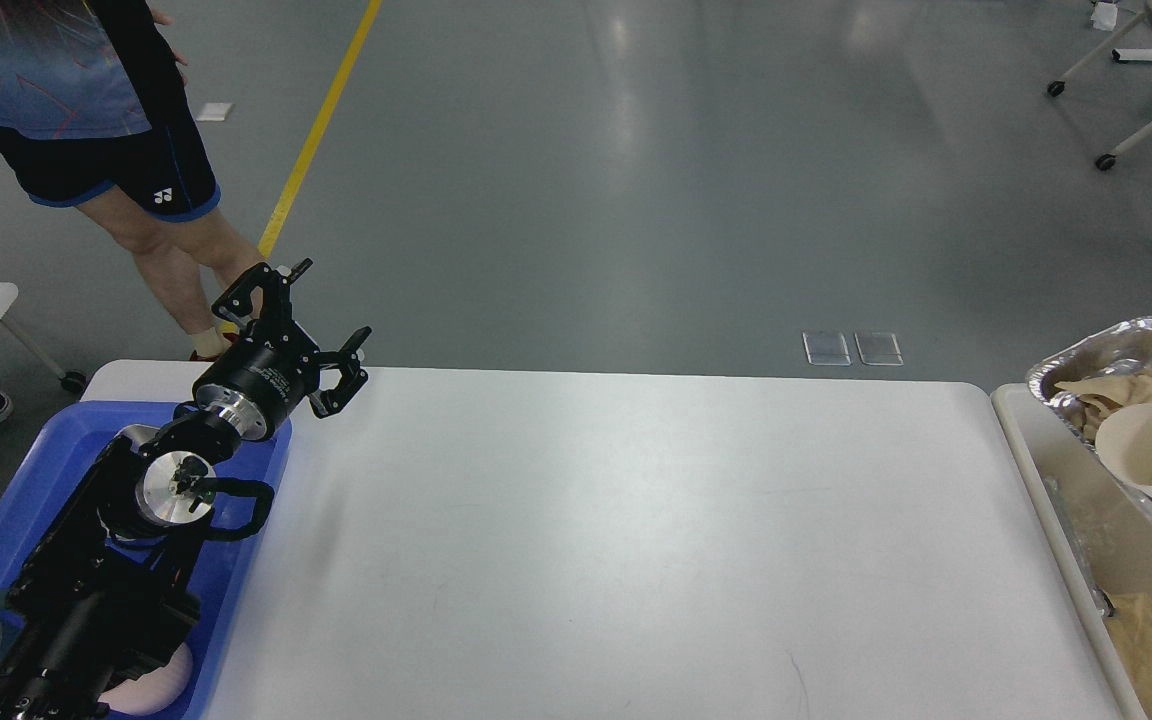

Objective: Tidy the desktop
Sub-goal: 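Carry the foil tray with the right gripper to the bin beyond the table edge, then release the foil tray into the bin and raise the right gripper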

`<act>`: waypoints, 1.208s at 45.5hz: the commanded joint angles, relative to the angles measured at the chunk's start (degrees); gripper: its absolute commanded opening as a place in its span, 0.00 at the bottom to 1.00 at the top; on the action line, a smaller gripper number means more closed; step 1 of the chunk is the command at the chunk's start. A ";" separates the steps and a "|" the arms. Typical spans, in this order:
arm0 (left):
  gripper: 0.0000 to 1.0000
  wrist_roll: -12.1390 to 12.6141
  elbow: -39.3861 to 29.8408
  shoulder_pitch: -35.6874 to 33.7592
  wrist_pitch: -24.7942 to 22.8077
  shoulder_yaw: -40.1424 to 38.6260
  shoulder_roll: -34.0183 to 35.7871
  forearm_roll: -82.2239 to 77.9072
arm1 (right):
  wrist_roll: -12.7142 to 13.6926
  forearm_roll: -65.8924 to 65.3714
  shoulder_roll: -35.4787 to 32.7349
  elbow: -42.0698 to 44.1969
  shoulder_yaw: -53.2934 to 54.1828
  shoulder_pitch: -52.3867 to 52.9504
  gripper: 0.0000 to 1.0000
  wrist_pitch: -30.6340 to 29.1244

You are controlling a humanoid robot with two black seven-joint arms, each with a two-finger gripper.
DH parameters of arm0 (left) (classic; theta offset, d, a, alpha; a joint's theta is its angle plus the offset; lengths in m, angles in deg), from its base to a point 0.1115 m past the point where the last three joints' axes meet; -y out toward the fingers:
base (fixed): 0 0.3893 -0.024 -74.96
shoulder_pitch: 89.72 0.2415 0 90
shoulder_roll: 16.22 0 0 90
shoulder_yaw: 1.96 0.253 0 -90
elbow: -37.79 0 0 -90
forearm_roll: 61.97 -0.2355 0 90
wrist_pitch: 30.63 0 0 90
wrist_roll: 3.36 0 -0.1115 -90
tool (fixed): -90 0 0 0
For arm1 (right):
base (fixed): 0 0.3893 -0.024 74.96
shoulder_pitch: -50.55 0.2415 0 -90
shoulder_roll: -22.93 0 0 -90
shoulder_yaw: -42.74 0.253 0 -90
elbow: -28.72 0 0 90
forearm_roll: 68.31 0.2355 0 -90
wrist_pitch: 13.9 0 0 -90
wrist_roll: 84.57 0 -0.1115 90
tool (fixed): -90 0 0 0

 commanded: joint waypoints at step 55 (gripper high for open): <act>0.95 0.66 -0.01 1.90 1.48 0.18 -0.25 0.08 | -0.20 18.69 21.72 11.43 23.74 13.72 1.00 11.10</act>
